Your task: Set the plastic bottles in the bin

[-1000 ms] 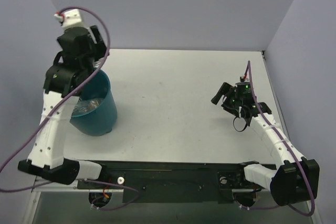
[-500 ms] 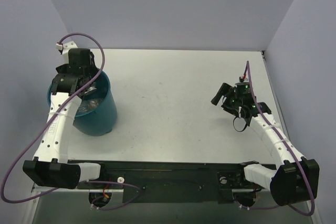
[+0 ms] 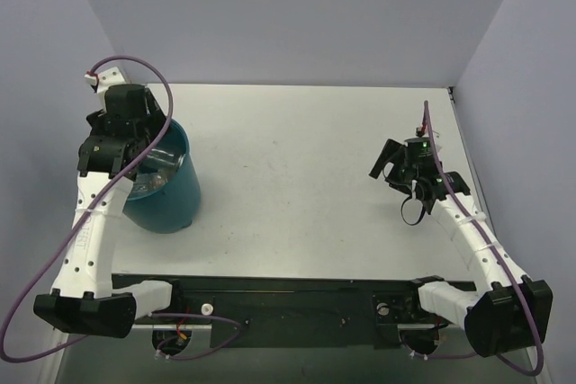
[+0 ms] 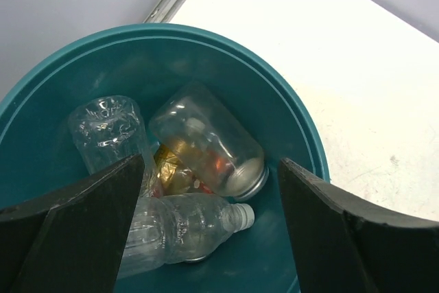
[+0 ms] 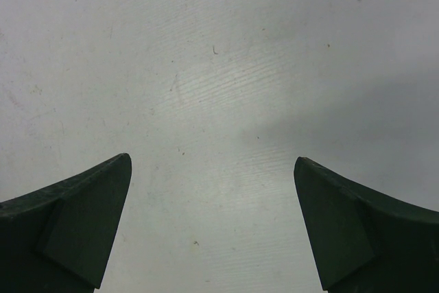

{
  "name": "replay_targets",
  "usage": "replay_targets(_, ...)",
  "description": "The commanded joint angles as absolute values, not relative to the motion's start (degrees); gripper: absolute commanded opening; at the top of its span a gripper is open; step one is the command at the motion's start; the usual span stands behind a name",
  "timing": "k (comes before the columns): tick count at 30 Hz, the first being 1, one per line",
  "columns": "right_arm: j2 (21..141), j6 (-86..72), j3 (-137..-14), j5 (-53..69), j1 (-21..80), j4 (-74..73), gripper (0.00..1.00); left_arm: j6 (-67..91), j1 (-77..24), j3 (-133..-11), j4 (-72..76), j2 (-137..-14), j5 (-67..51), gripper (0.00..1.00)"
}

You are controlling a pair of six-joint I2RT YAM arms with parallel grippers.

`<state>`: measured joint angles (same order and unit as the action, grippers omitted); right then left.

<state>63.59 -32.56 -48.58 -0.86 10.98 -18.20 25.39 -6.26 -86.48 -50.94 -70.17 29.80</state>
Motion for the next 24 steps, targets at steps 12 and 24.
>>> replay_targets(12, 58.45, -31.11, -56.69, -33.13, 11.95, -33.84, 1.0, 20.04, -27.14, -84.11, -32.71, -69.95, 8.36, 0.91)
replay_targets(24, 55.9, -33.49, -52.82, -33.49, 12.04, -35.16, 1.0, 22.15, -38.67, -84.12, -28.83, -79.11, 0.35, 0.91)
